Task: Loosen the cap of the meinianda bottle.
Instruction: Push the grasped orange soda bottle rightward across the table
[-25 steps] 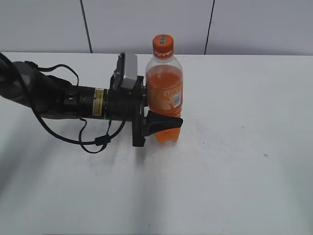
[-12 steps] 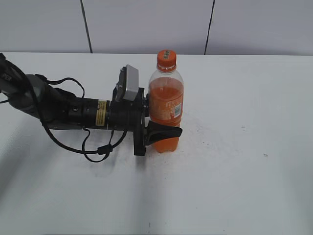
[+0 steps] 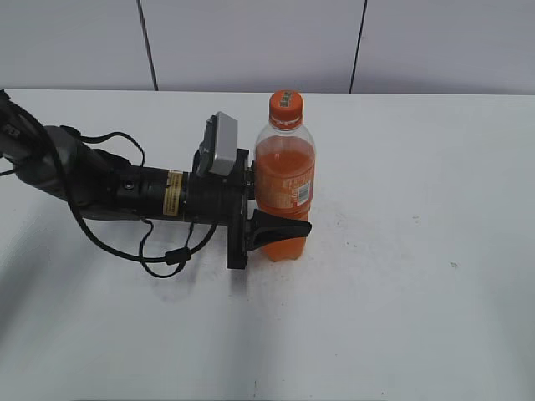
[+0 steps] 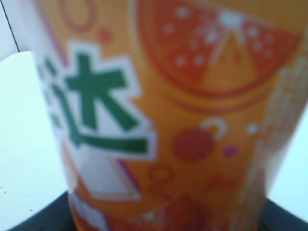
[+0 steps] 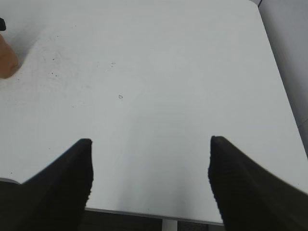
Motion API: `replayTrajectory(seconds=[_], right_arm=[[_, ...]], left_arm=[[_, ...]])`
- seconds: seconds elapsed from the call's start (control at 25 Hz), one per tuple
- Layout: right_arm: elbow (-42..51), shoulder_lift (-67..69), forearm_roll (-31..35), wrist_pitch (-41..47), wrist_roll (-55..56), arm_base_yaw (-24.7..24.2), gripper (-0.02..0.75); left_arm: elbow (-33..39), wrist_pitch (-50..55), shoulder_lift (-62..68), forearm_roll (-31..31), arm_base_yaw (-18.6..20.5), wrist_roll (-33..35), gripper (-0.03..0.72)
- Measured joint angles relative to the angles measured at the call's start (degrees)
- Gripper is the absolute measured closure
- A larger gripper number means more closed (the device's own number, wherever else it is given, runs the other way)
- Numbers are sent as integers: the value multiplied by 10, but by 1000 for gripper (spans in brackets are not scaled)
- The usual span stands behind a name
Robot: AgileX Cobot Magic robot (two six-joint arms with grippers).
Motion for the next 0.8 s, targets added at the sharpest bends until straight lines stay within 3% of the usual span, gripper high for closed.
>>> replayTrajectory(seconds=[0.64,0.8], right_arm=[[0,0,0,-1,-1,0,176],[-5,0,0,-23,66,0,176]], left_arm=[[-1,-3,0,7,0,2,294],[-1,-3,0,9,0,2,294]])
